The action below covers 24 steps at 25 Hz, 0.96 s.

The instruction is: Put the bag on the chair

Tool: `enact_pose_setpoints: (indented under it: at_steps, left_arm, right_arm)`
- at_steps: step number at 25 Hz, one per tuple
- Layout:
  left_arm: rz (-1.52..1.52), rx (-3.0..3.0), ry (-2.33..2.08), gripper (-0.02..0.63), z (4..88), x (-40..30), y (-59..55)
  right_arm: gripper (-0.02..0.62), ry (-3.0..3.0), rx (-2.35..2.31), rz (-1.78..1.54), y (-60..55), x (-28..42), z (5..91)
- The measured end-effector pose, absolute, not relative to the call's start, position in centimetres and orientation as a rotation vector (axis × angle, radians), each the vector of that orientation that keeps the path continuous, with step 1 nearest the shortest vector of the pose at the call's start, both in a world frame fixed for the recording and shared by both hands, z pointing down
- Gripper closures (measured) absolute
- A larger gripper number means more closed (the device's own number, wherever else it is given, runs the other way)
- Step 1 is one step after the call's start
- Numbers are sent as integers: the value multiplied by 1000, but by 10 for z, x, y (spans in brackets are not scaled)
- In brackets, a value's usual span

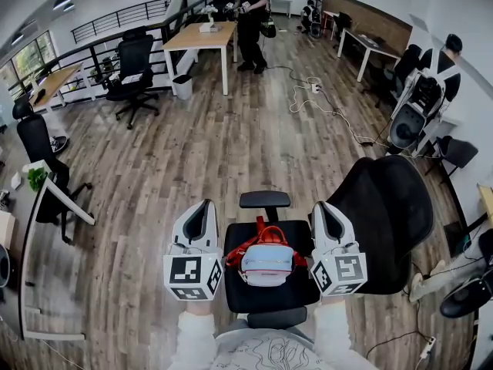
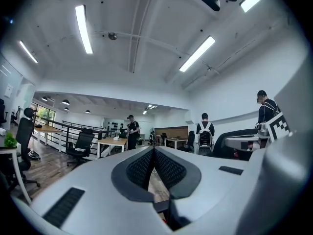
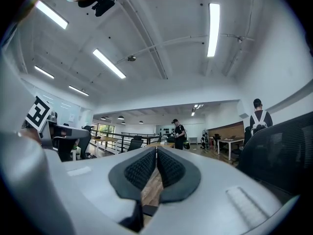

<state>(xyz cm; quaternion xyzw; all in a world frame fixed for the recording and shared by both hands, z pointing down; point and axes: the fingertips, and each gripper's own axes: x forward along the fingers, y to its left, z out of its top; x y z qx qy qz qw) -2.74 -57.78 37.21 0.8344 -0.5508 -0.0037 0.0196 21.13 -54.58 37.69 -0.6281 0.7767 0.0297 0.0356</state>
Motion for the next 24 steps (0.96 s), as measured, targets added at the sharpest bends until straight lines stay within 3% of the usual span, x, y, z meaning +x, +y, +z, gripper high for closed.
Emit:
enact_pose_setpoints:
  at_steps: [24]
  left_arm:
    - [17, 2636, -1721, 600, 360, -20, -572]
  right_arm:
    - [577, 2387, -1918, 107, -545, 212, 371]
